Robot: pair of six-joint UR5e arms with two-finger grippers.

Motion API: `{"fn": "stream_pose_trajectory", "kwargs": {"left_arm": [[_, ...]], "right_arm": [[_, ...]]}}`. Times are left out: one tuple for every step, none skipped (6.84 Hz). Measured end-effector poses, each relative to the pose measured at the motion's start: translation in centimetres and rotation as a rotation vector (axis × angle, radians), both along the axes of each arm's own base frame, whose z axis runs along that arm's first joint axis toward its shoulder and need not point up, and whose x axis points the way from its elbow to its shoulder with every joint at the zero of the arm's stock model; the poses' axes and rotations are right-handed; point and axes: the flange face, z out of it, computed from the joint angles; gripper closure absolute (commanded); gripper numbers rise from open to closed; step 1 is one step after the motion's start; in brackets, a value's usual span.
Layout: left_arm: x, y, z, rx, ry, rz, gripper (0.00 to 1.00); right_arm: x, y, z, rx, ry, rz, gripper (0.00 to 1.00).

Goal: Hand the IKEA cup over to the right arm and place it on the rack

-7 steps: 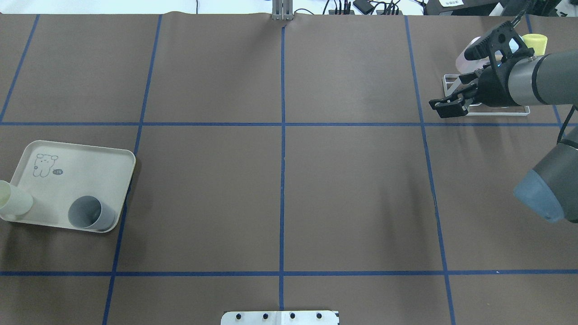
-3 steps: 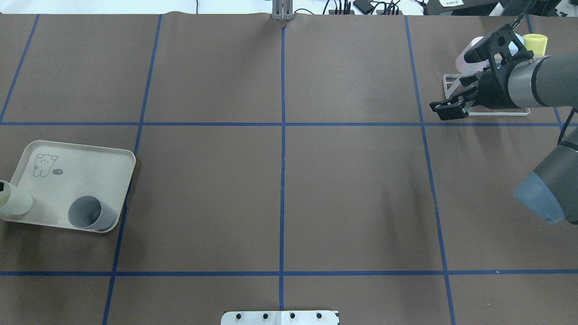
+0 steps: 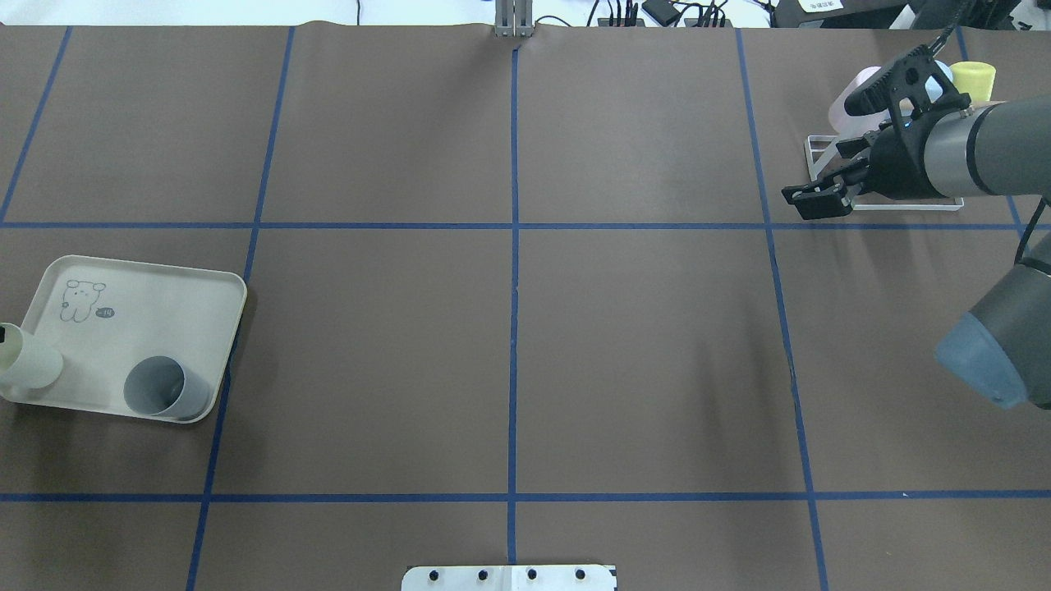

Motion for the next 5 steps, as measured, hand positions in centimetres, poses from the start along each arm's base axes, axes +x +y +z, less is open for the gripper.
{"fn": "stream_pose_trajectory", "kwargs": {"left_arm": [[0.1, 0.2, -0.2, 0.001, 0.012, 0.023, 1.00], [0.1, 0.4, -0.5, 0.001, 0.022, 0.043, 1.00], [0.2, 0.5, -0.9, 0.004, 0.033, 0.058, 1.00], [0.2, 0.7, -1.9, 0.009, 0.054, 0.089, 1.00], [-0.5, 0.7, -3.0, 0.016, 0.080, 0.106, 1.00]], "right_arm": [[0.0, 0.0, 0.0, 0.000, 0.000, 0.000, 0.00], [0.0, -0.1, 0.0, 0.000, 0.000, 0.000, 0.00], [-0.1, -0.1, -0.1, 0.001, -0.001, 0.000, 0.00], [-0.1, -0.1, -0.1, 0.000, -0.001, 0.000, 0.00], [-0.1, -0.1, -0.1, 0.001, -0.002, 0.000, 0.00]]}}
